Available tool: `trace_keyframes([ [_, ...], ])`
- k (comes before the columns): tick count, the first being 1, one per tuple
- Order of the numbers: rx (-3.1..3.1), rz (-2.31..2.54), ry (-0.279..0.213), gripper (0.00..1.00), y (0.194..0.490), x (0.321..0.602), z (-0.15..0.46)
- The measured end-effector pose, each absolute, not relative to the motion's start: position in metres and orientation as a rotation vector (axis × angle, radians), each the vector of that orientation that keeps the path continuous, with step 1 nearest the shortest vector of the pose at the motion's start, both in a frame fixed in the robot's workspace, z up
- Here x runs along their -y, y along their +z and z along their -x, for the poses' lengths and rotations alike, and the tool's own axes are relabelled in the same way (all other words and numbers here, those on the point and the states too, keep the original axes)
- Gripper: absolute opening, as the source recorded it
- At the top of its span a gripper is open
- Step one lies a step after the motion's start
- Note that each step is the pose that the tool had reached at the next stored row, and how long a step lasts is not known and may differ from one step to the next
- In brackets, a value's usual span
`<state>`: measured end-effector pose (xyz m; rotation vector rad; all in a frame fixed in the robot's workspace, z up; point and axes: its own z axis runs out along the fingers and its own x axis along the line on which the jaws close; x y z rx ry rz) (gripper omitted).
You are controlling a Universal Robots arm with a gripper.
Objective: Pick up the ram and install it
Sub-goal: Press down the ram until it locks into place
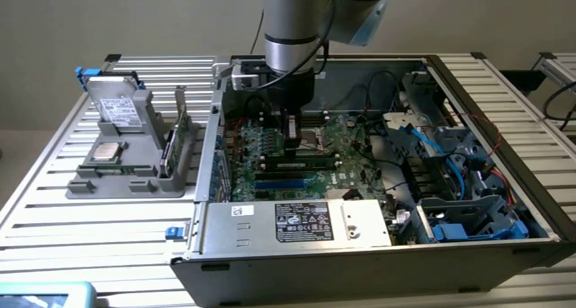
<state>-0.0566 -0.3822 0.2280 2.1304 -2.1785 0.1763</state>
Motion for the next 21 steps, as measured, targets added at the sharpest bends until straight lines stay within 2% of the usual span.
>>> trace_keyframes([
  [21,2.178,-2.13,0.176,0.11,0.2251,0.3876,0.0573],
])
